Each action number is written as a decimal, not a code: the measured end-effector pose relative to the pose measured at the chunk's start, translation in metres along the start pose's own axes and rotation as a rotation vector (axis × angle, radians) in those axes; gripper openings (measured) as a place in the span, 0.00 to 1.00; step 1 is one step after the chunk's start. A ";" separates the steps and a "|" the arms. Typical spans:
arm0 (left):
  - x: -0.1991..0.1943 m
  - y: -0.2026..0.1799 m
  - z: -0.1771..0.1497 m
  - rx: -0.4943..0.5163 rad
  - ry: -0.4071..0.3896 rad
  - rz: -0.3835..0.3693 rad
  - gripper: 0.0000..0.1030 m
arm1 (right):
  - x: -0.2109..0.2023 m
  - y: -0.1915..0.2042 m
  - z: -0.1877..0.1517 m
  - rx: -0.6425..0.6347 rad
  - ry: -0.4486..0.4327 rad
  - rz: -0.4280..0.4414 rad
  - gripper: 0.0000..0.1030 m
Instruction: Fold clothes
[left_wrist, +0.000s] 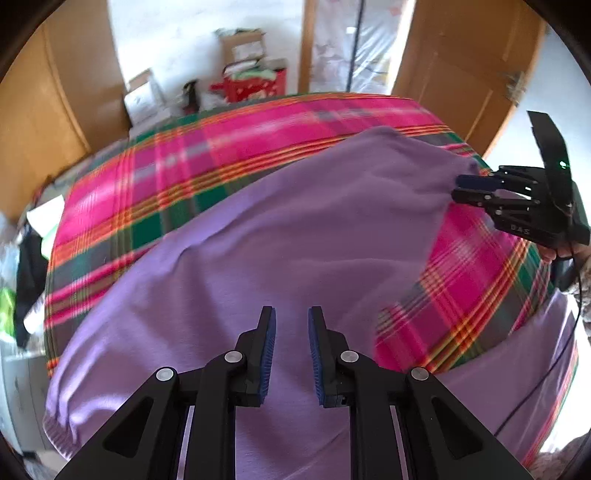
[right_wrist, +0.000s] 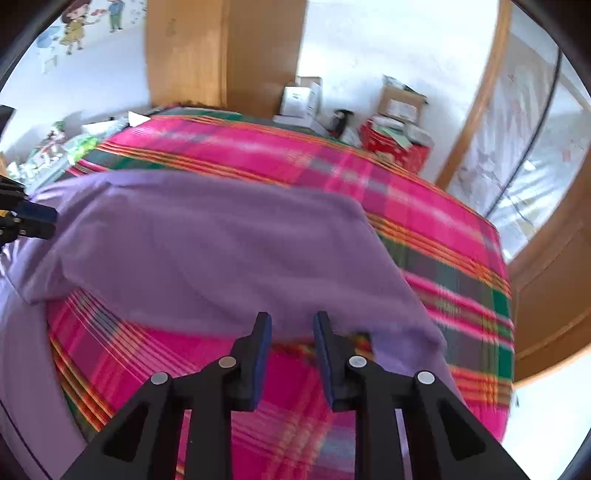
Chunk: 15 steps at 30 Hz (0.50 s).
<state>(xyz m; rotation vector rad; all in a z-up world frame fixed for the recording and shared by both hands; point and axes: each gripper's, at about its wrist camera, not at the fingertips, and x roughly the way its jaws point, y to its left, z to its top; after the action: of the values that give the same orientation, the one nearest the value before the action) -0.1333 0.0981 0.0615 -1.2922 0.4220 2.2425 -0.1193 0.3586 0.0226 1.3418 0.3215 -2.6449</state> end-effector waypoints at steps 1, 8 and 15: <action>0.000 -0.008 0.001 0.021 -0.008 0.003 0.21 | -0.004 -0.007 -0.006 0.029 -0.005 -0.010 0.24; 0.014 -0.050 0.007 0.138 -0.003 0.009 0.22 | -0.050 -0.058 -0.057 0.247 -0.073 -0.088 0.36; 0.029 -0.065 0.018 0.120 0.027 -0.010 0.22 | -0.055 -0.096 -0.094 0.371 -0.029 -0.130 0.39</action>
<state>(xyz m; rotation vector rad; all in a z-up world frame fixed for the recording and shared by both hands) -0.1212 0.1686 0.0441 -1.2605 0.5503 2.1589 -0.0364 0.4781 0.0247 1.4215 -0.0975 -2.9356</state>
